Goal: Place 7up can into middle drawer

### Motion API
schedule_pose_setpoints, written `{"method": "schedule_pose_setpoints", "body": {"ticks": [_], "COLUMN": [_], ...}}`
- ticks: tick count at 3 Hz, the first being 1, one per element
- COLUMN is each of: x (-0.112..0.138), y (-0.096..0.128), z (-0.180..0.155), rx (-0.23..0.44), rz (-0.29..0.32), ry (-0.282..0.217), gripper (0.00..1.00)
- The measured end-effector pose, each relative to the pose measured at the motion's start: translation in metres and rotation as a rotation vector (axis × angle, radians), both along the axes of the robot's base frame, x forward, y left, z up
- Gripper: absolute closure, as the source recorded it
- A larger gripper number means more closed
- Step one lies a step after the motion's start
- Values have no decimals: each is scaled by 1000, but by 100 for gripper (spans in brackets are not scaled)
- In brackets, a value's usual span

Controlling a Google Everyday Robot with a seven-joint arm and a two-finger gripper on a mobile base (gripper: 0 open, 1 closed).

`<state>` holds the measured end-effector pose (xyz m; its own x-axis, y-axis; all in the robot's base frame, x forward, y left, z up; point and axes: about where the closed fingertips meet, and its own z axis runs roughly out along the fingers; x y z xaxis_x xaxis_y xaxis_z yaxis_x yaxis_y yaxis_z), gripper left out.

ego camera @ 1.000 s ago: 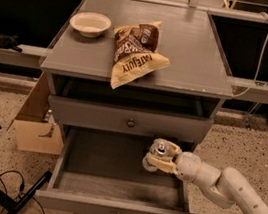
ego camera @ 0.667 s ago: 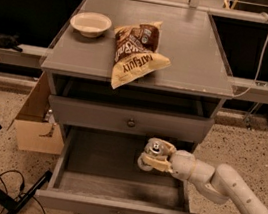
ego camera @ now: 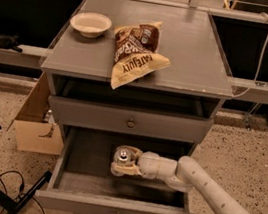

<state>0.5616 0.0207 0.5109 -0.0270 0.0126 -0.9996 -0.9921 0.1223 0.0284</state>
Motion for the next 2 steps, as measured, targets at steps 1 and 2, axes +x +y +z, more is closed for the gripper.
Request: {"method": "schedule_pose_setpoints", "body": {"ticks": [1, 2], "x": [-6, -28], "y": [31, 59], "z": [-30, -56], "rx": [-26, -45], "rz": [55, 74], "ry": [-20, -2], "gripper": [100, 82]}}
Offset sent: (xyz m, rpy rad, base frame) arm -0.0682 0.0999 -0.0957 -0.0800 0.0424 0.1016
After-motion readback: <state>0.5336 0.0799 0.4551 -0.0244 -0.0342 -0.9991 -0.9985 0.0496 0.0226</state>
